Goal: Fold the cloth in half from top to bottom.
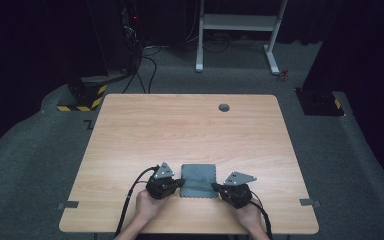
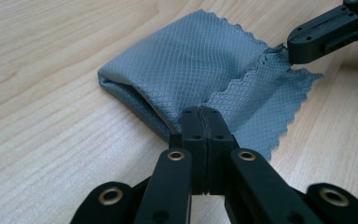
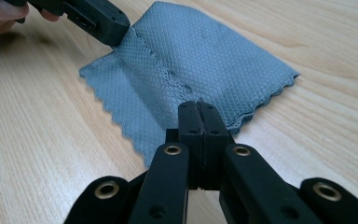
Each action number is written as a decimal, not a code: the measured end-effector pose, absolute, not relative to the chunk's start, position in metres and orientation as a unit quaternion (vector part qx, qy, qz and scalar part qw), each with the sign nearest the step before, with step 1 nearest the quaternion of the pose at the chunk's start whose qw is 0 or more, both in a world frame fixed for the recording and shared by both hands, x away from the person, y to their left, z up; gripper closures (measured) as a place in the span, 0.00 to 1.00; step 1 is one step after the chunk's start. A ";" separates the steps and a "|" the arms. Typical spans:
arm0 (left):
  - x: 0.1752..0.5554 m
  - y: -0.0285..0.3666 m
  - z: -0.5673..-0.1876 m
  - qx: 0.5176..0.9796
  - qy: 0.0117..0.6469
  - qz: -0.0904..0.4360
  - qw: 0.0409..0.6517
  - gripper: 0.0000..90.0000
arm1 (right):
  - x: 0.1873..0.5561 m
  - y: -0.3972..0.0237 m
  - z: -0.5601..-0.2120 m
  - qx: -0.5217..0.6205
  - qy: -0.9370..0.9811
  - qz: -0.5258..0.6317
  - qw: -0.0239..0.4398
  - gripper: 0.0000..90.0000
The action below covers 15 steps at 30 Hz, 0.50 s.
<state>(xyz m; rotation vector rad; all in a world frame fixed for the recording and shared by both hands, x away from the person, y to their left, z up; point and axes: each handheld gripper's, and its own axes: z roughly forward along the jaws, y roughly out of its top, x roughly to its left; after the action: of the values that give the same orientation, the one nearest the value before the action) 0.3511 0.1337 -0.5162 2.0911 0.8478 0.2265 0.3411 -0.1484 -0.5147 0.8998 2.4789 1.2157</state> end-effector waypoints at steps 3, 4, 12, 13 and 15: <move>0.348 0.134 -0.516 0.831 0.340 0.092 0.430 0.99 | 0.339 -0.148 -0.516 0.307 0.848 0.414 0.121 1.00; 0.348 0.134 -0.515 0.832 0.337 0.094 0.430 0.99 | 0.339 -0.148 -0.516 0.309 0.848 0.414 0.120 1.00; 0.343 0.132 -0.517 0.833 0.334 0.099 0.430 0.99 | 0.338 -0.150 -0.518 0.309 0.847 0.414 0.122 1.00; 0.343 0.132 -0.517 0.835 0.332 0.100 0.429 0.99 | 0.338 -0.150 -0.518 0.308 0.848 0.414 0.123 1.00; 0.342 0.132 -0.517 0.836 0.330 0.095 0.427 0.99 | 0.337 -0.149 -0.517 0.304 0.850 0.411 0.127 1.00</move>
<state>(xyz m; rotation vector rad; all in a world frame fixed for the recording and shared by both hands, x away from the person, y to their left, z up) 0.3420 0.1324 -0.5172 2.0897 0.8245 0.2376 0.3367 -0.1492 -0.5171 0.8842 2.4738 1.1971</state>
